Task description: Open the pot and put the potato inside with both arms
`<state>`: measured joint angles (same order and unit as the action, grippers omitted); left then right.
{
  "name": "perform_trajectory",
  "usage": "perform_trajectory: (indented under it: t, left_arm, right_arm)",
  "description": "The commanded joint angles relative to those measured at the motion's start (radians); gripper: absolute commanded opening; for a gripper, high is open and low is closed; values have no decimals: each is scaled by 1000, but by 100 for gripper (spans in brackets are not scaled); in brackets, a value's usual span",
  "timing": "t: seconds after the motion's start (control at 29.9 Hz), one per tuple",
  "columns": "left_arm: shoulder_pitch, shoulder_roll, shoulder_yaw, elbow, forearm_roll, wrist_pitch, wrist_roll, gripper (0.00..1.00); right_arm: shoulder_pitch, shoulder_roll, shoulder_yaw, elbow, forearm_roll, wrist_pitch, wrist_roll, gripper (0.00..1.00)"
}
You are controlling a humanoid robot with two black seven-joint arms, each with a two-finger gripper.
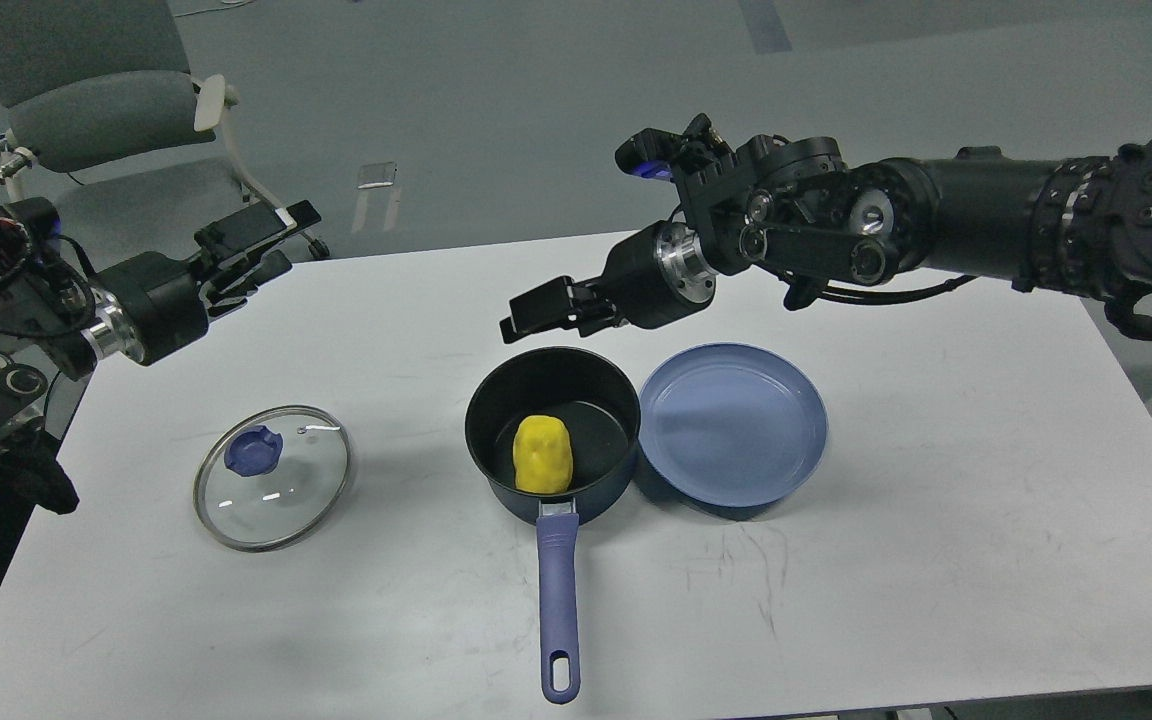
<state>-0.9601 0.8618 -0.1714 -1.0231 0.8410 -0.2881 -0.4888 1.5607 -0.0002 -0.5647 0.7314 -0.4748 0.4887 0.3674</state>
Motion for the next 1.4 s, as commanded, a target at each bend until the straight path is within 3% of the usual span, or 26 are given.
perform_trajectory:
  t: [0.0, 0.3, 0.4, 0.7, 0.84, 1.14, 1.37]
  left_arm:
    - [6, -9, -2, 0, -5, -2, 0, 98]
    - [37, -73, -3, 18, -328, 4, 0, 98]
    - [52, -86, -3, 18, -372, 0, 0, 98]
    - [89, -147, -26, 20, -500, -9, 0, 98]
    - [101, -202, -60, 61, -609, -16, 0, 98]
    - [158, -287, -184, 144, -622, -147, 0, 98]
    - [176, -300, -224, 144, -626, -163, 0, 98]
  right_arm:
    - [-14, -50, 121, -14, 5, 0, 4, 100]
    - [-201, -381, 464, -21, 5, 0, 11, 100]
    - [-287, -429, 590, -41, 7, 0, 11, 100]
    - [-597, -417, 1083, -158, 18, 0, 15, 100]
    - [-717, -348, 1256, -181, 96, 0, 30, 100]
    - [-832, -287, 1382, -227, 110, 0, 117, 100]
    - [-861, -279, 1382, -225, 110, 0, 121, 100]
